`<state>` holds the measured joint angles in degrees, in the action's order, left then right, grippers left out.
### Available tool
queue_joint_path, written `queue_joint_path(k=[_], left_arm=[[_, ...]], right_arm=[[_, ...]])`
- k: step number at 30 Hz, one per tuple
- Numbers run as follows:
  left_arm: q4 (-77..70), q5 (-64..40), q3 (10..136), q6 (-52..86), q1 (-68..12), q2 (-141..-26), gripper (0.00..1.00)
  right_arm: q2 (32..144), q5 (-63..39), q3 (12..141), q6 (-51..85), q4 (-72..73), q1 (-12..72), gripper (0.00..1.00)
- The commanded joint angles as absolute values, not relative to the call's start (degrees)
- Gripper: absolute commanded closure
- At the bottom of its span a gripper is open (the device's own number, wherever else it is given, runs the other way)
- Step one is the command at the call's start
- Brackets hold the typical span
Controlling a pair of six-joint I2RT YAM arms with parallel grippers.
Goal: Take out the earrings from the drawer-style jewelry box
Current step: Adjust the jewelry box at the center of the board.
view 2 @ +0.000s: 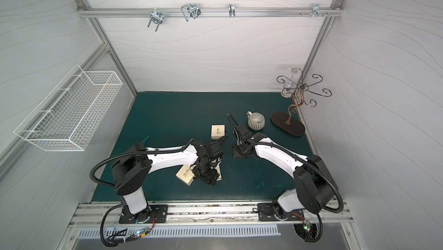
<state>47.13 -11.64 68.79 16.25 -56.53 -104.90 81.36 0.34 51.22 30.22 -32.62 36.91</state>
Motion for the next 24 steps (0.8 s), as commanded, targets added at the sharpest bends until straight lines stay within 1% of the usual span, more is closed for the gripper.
queue_joint_path(k=[1, 4, 8, 11, 15, 20, 24], left_arm=[[47.81, -13.42, 76.17, 12.57, -56.87, -107.64, 0.20], [47.65, -13.88, 80.70, 12.65, -56.78, -109.43, 0.20], [46.72, -13.25, 83.69, 13.40, -56.53, -109.56, 0.21], [44.91, -13.01, 82.14, 15.33, -54.63, -107.69, 0.21], [42.38, -16.98, 78.20, 18.48, -50.38, -106.39, 0.21], [41.87, -19.65, 73.55, 17.32, -49.75, -104.37, 0.21], [39.97, -22.57, 70.10, 17.16, -49.75, -102.47, 0.21]], right_arm=[[79.50, -4.92, 49.65, 31.85, -32.14, 31.17, 0.62], [78.80, -9.62, 48.49, 32.08, -31.12, 26.52, 0.62], [77.79, -11.64, 47.75, 31.62, -31.29, 25.89, 0.62], [76.60, -11.58, 47.00, 31.28, -32.48, 27.86, 0.62], [74.86, -7.36, 47.69, 27.76, -37.52, 33.00, 0.61], [76.59, -6.01, 48.78, 25.58, -44.40, 36.50, 0.61], [76.95, -4.86, 48.78, 25.29, -47.28, 37.12, 0.61]])
